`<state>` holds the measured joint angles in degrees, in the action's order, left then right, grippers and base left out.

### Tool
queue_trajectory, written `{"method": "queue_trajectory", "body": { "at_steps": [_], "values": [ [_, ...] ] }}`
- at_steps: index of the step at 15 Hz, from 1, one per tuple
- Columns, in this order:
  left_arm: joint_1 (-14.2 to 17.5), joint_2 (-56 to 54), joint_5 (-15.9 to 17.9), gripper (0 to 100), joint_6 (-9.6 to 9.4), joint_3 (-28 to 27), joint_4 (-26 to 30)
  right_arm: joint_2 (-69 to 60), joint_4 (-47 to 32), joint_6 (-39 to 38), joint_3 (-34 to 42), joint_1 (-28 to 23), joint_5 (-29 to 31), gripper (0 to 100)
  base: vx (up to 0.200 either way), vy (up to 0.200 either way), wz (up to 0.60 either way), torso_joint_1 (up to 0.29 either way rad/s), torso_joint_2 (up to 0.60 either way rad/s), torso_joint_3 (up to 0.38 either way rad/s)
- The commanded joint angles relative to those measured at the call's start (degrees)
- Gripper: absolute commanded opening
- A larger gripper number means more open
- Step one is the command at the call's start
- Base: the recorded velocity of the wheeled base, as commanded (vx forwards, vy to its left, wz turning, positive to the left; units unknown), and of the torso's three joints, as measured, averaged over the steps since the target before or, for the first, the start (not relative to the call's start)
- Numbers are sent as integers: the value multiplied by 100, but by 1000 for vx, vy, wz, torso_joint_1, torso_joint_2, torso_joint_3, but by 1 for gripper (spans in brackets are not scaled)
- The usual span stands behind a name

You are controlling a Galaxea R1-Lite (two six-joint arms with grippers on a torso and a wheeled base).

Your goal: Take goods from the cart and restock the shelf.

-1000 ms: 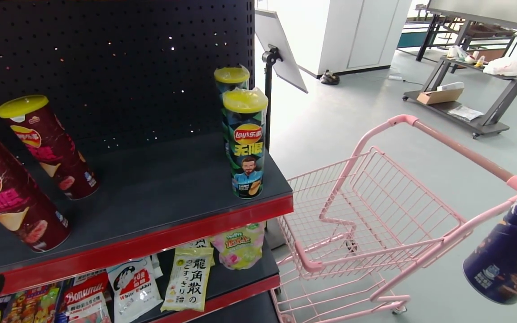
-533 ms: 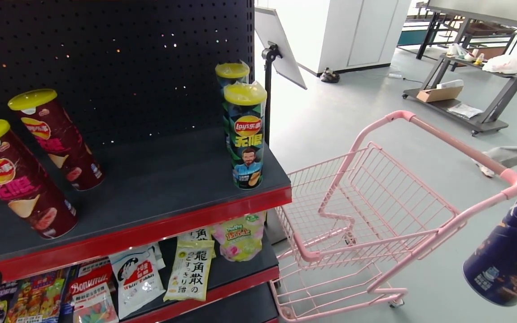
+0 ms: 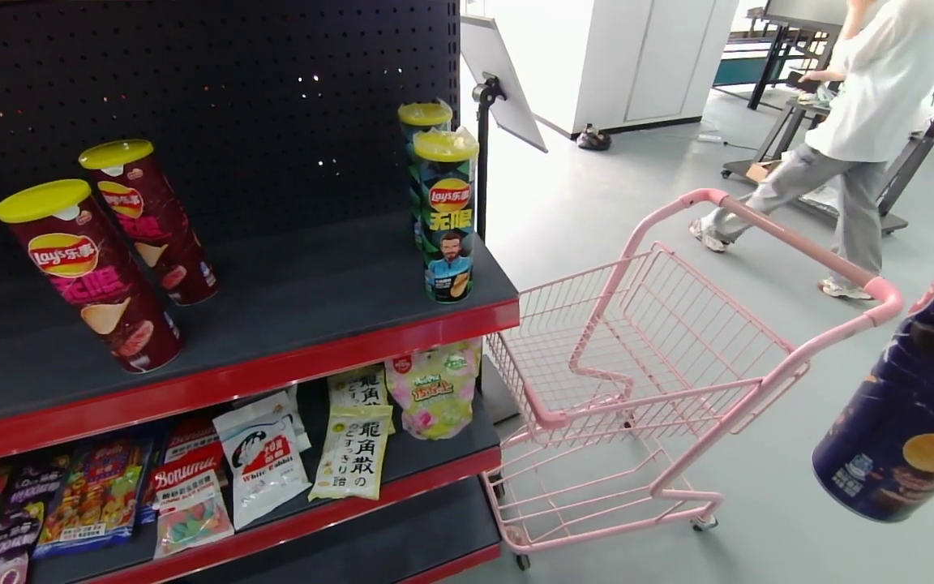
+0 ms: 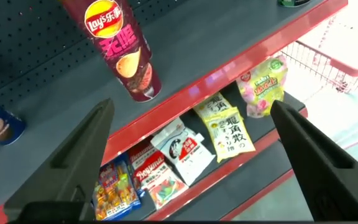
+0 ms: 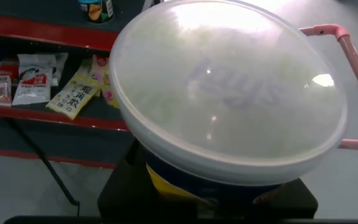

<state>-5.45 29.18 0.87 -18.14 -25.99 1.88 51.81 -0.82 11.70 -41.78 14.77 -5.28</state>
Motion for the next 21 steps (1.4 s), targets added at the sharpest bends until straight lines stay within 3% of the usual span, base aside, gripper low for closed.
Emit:
{"method": "queue_trajectory", "body": {
  "at_steps": [1, 8, 13, 18, 21],
  "values": [
    [0, -27, 1, 100, 3, -3, -3, 224, 3, 16, -6, 78, -8, 0, 0, 0, 0, 0, 0, 0],
    [0, -27, 1, 100, 3, -3, -12, 277, 3, 34, 47, 78, -17, 0, 0, 0, 600, 4, 2, -3],
    [0, -53, 1, 100, 3, 24, -3, 119, 3, 148, 187, 122, -79, 0, 0, 0, 0, 0, 0, 0],
    [0, -106, 1, 100, 12, 59, -3, 84, 38, 113, 346, 1063, -553, 0, 0, 160, 0, -2, 2, 2],
    [0, -97, 1, 100, 12, 59, -3, 136, 47, 122, 434, 1300, -791, 0, 0, 200, 0, 7, 4, 2]
  ]
}}
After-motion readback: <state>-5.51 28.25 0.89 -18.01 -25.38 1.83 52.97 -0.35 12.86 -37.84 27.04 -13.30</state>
